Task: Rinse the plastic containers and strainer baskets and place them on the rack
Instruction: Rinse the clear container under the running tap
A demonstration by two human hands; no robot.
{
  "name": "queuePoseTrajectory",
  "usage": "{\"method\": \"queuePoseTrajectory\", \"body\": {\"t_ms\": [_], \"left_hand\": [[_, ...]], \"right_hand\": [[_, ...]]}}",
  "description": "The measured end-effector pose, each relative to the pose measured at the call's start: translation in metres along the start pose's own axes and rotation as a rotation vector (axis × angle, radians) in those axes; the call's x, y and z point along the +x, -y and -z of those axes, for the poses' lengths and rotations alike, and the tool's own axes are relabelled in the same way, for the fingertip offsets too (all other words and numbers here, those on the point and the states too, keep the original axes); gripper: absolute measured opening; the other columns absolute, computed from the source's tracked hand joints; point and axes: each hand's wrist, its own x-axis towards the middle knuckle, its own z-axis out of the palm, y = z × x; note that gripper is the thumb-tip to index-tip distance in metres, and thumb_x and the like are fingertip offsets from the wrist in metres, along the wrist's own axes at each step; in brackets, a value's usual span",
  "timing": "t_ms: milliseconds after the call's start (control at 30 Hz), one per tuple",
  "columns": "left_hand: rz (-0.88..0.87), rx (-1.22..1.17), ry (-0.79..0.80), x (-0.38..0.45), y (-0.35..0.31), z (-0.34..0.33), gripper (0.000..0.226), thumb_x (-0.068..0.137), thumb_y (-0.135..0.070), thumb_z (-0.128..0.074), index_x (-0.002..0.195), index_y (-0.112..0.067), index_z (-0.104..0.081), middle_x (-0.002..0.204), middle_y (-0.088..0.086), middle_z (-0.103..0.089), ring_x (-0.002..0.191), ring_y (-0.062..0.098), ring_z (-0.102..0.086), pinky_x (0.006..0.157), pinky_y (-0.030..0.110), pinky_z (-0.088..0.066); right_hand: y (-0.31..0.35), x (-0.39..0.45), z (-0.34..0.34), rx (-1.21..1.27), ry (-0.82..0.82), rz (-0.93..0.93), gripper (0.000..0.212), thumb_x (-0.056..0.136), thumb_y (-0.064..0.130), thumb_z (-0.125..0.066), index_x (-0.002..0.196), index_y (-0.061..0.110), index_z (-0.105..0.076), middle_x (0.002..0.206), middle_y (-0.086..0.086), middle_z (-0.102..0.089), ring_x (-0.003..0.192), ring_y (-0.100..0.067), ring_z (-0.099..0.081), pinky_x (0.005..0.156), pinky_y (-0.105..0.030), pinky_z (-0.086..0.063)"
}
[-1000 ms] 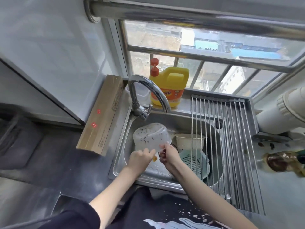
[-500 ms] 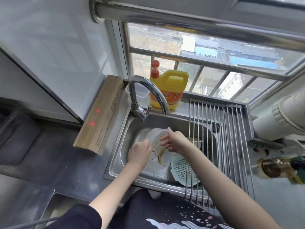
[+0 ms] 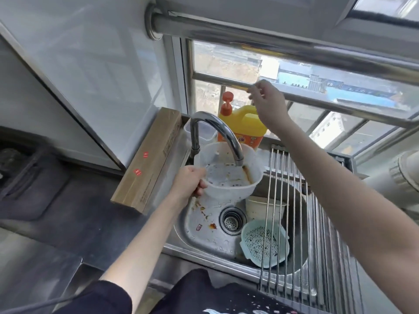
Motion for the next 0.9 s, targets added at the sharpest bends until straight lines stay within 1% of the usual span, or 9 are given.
{"method": "queuePoseTrajectory", "body": {"t_ms": [100,200,300,400,500,600,700,800,900], "left_hand": [[0.027,-0.091,0.018,0.003,-0.02,-0.002,0.028,0.088,-0.003,-0.049,0.062,-0.012,-0.047,0.036,-0.004,-0.046,0.027,0.007,-0.033,0.031,0.013,-0.026],[0.02,-0.161,0.042,0.005,-0.035,-0.003,0.027,0.088,-0.003,-0.049,0.062,-0.012,-0.045,0.037,-0.003,-0.045,0.027,0.007,-0.032,0.031,0.013,-0.026],[0.017,-0.196,0.043,0.011,-0.048,-0.003,0.022,0.088,-0.005,-0.049,0.068,-0.011,-0.046,0.038,-0.004,-0.044,0.027,0.006,-0.031,0.032,0.013,-0.026],[0.047,-0.232,0.042,0.018,-0.06,-0.007,0.015,0.09,-0.008,-0.048,0.075,-0.009,-0.05,0.038,-0.005,-0.042,0.028,0.005,-0.031,0.032,0.013,-0.025],[0.059,-0.209,0.051,0.022,-0.063,-0.011,0.017,0.089,-0.008,-0.048,0.072,-0.01,-0.05,0.038,-0.005,-0.042,0.028,0.005,-0.031,0.032,0.014,-0.025],[0.07,-0.225,0.037,0.025,-0.06,-0.013,0.014,0.09,-0.008,-0.047,0.077,-0.008,-0.053,0.038,-0.005,-0.042,0.028,0.005,-0.031,0.031,0.015,-0.024],[0.082,-0.253,0.032,0.026,-0.058,-0.014,0.015,0.09,-0.008,-0.047,0.076,-0.009,-0.05,0.038,-0.005,-0.041,0.027,0.005,-0.03,0.031,0.014,-0.024],[0.066,-0.246,0.039,0.023,-0.059,-0.013,0.02,0.088,-0.006,-0.047,0.069,-0.012,-0.045,0.041,-0.004,-0.041,0.028,0.006,-0.031,0.032,0.015,-0.024],[0.029,-0.217,0.047,0.016,-0.056,-0.011,0.019,0.088,-0.006,-0.048,0.07,-0.011,-0.045,0.042,-0.002,-0.043,0.029,0.007,-0.032,0.032,0.016,-0.027]], "right_hand": [[0.013,0.025,-0.012,-0.055,0.166,0.052,0.033,0.102,0.025,-0.038,0.125,0.011,-0.057,0.124,-0.003,-0.06,0.107,-0.015,-0.054,0.085,-0.025,-0.04],[0.014,0.041,-0.02,-0.108,0.304,0.037,0.037,0.103,0.026,-0.036,0.135,0.015,-0.052,0.135,-0.006,-0.055,0.123,-0.021,-0.05,0.094,-0.026,-0.037],[0.013,0.046,-0.026,-0.13,0.447,0.033,0.041,0.104,0.03,-0.032,0.139,0.018,-0.048,0.133,-0.007,-0.056,0.122,-0.024,-0.052,0.097,-0.029,-0.039],[0.014,0.054,-0.034,-0.17,0.54,0.031,0.041,0.104,0.033,-0.029,0.137,0.02,-0.05,0.127,-0.01,-0.058,0.116,-0.03,-0.054,0.095,-0.035,-0.044],[0.006,0.061,-0.041,-0.238,0.554,0.063,0.039,0.104,0.03,-0.03,0.13,0.021,-0.057,0.128,-0.006,-0.059,0.116,-0.023,-0.055,0.094,-0.031,-0.042],[-0.005,0.061,-0.045,-0.295,0.526,0.083,0.037,0.104,0.033,-0.029,0.125,0.026,-0.058,0.127,0.0,-0.061,0.114,-0.021,-0.057,0.096,-0.034,-0.044],[-0.007,0.054,-0.049,-0.395,0.533,0.108,0.039,0.105,0.031,-0.027,0.129,0.024,-0.056,0.138,0.001,-0.053,0.125,-0.022,-0.049,0.091,-0.03,-0.037],[-0.003,0.053,-0.052,-0.457,0.546,0.15,0.039,0.105,0.031,-0.026,0.129,0.023,-0.056,0.15,0.005,-0.039,0.136,-0.02,-0.038,0.112,-0.042,-0.024],[0.004,0.058,-0.043,-0.365,0.62,0.113,0.04,0.105,0.028,-0.027,0.136,0.019,-0.051,0.154,-0.001,-0.033,0.137,-0.024,-0.036,0.112,-0.037,-0.027]]}}
